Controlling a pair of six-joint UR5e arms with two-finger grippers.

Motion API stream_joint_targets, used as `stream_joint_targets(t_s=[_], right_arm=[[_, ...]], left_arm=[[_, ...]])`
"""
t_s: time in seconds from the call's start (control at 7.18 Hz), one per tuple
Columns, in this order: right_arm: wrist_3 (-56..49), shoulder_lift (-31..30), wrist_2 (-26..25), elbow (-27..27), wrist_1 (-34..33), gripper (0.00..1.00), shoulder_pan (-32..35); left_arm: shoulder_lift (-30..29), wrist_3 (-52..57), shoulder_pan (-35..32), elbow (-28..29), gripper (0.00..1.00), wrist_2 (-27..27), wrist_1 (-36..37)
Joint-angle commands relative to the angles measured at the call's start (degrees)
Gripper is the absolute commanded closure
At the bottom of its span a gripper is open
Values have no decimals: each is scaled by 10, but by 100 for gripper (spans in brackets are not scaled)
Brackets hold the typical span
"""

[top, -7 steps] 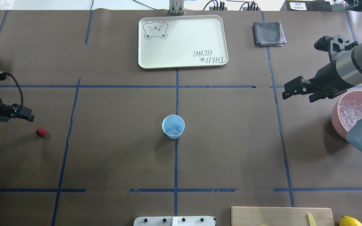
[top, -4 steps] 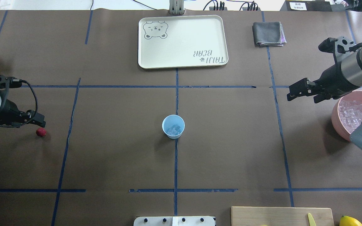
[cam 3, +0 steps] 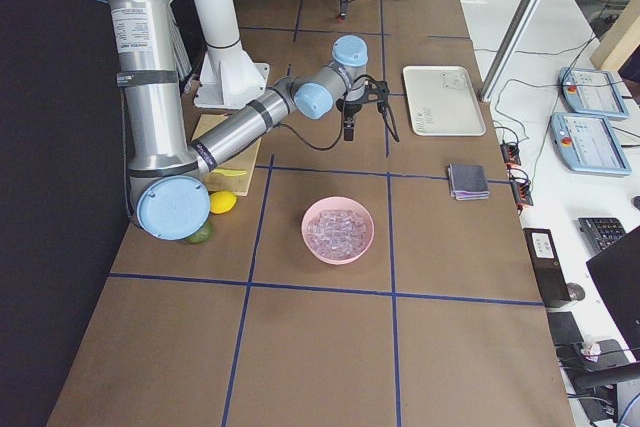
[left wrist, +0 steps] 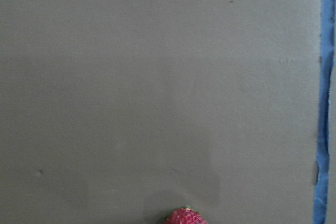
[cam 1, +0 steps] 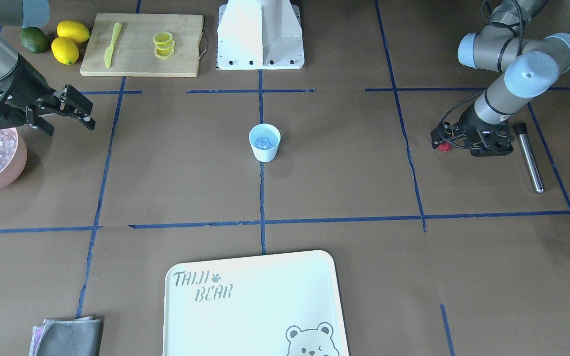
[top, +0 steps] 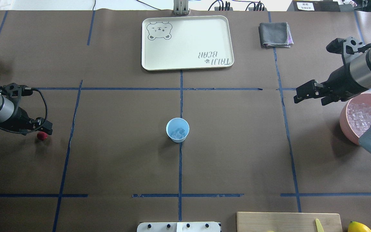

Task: Mash ice and strawberries in cup
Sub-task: 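Lower the left gripper onto the red strawberry while the right arm withdraws, then carry the strawberry with the left gripper over the white cup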

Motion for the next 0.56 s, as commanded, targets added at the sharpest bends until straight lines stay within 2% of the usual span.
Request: stream_joint_targets(t_s=[0.0,0.28,0.42], right_arm=[[0,-1,0,1,1,1,0],[0,-1,0,0,1,1,0],[0,-1,0,1,1,1,0]], left_arm=[[0,-1,6,2,0,1,1],[-1,1,8,4,1,1,1],[-2,2,8,4,11,1,1]])
